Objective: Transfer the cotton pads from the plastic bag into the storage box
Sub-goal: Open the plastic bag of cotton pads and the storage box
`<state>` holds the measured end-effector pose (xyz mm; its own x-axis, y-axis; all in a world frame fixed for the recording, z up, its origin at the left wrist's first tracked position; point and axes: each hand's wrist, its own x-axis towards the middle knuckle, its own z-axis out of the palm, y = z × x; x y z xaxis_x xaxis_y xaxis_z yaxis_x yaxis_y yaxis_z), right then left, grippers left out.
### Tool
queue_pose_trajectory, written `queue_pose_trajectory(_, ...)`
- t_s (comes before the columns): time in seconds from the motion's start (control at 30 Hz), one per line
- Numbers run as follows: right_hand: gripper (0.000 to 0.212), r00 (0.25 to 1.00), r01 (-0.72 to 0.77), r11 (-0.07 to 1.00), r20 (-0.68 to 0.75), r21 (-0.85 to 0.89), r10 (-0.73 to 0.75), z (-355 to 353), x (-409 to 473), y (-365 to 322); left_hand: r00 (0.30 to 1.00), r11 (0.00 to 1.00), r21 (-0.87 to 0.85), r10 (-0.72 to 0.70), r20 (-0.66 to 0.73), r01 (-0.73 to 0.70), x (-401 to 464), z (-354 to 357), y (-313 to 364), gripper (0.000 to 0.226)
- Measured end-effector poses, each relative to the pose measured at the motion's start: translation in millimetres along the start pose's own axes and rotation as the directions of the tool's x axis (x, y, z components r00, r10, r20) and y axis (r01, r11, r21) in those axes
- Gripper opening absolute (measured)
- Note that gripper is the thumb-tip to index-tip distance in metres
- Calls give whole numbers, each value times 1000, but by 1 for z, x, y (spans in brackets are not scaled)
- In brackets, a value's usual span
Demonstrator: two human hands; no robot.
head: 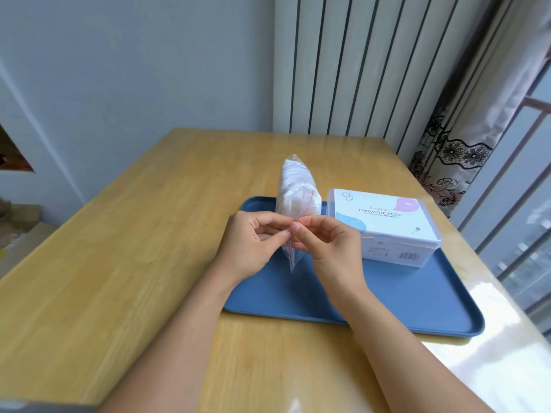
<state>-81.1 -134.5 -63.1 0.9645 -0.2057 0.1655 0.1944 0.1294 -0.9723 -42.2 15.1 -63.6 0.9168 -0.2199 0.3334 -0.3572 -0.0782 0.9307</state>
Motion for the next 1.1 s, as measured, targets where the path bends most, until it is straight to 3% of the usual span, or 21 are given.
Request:
queue_pose_trajectory(0.47, 9, 1000, 14, 1000, 27, -6, -14, 1, 2, -2, 998, 998, 11, 56, -25, -55, 2, 2, -1, 14)
queue_pose_trajectory(0.57, 9, 1000, 16, 999, 23, -32, -16, 2, 2, -2, 993, 992, 93, 88, -74, -81, 0, 6, 0, 12)
queue_pose_trajectory(0.67, 10, 1000, 10, 998, 9, -60, -10, 5, 1, -1, 964, 927, 322, 238, -116, -191, -1, 9, 1, 8)
queue_pose_trajectory(0.8, 11, 1000, 22, 997, -18, -70, -23, 8, 1, -1, 885, 756, 566, 456, -96, -329, 0, 9, 2, 6)
queue_pose_trajectory(0.93, 20, 998, 53, 996, -34, -69, -56, 7, -1, -1, 860, 668, 638, 510, -17, -384, -3, 11, 6, 13)
queue_pose_trajectory(1.1, 22, 997, 71, 995, -20, -75, -73, 7, 0, -1, 858, 655, 657, 514, -24, -374, -2, 6, 5, 6)
